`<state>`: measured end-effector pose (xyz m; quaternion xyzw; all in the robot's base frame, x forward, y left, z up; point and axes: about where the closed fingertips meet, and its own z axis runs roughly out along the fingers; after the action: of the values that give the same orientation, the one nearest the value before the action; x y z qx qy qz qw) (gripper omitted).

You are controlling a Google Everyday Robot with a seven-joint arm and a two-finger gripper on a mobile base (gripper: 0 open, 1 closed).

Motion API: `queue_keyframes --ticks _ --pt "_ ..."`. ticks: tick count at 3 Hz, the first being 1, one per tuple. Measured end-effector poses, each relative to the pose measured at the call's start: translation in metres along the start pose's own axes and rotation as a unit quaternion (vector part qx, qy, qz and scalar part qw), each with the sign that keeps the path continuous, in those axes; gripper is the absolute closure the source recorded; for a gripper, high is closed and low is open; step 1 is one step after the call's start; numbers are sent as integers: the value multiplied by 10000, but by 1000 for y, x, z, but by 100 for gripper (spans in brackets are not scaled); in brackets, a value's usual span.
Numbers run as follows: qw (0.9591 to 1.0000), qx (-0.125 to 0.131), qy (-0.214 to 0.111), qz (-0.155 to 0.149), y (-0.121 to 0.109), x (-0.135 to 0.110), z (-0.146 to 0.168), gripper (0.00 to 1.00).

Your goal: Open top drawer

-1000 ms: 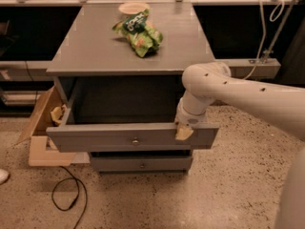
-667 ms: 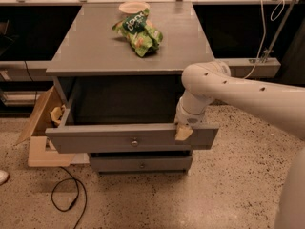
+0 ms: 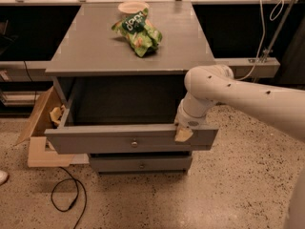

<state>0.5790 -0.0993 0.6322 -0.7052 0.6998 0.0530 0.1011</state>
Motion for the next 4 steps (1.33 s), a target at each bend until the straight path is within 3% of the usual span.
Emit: queue_keyframes --ticks 4 --pt "9996 59 -247 155 15 -4 -3 100"
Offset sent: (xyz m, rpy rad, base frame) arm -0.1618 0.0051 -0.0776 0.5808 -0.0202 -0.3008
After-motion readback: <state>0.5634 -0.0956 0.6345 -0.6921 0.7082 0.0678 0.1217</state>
